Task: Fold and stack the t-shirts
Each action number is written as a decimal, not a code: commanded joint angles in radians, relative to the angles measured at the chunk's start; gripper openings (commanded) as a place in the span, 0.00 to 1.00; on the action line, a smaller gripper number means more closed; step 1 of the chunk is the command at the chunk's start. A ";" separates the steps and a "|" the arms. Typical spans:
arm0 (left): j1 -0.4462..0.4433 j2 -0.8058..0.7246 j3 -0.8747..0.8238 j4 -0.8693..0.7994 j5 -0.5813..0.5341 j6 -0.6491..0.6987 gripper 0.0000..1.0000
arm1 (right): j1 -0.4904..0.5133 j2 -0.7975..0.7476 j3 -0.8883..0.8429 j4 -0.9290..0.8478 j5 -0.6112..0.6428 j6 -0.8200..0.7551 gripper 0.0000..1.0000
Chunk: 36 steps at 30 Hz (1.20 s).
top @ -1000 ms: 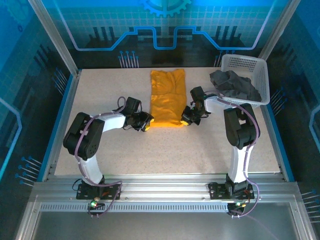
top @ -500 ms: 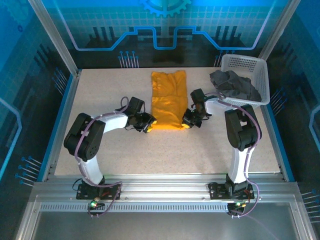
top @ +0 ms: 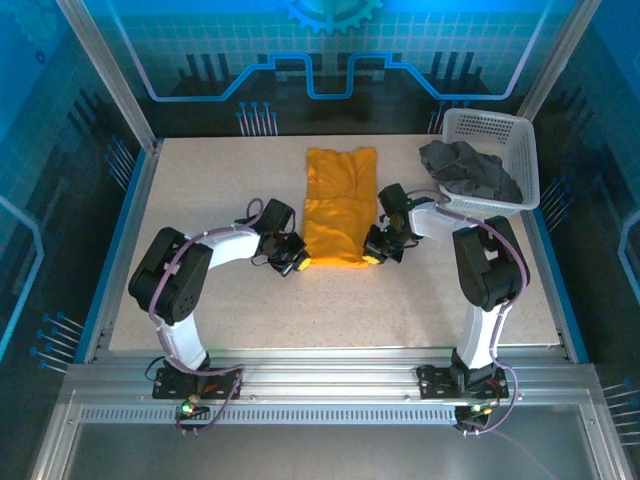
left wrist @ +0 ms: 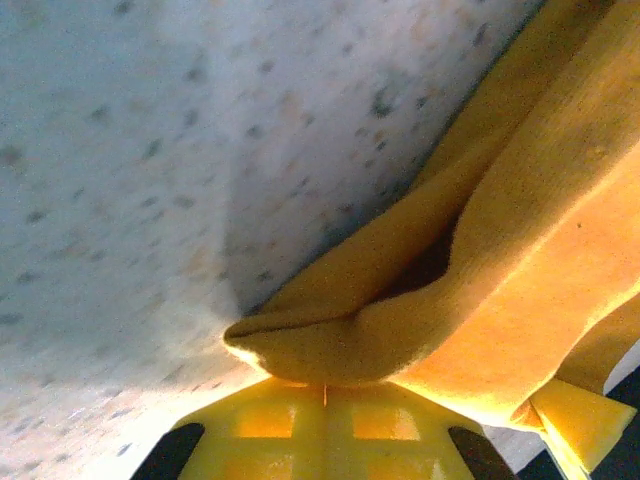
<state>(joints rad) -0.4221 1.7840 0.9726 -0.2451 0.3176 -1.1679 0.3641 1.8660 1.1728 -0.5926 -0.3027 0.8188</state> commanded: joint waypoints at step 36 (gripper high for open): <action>-0.202 -0.079 -0.169 0.075 0.048 -0.150 0.15 | 0.101 -0.282 -0.288 -0.098 0.041 -0.055 0.00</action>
<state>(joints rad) -0.5812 1.6405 0.7845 -0.2878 0.3378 -1.3079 0.4519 1.6157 0.8974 -0.6724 -0.2619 0.7570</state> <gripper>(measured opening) 0.176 0.066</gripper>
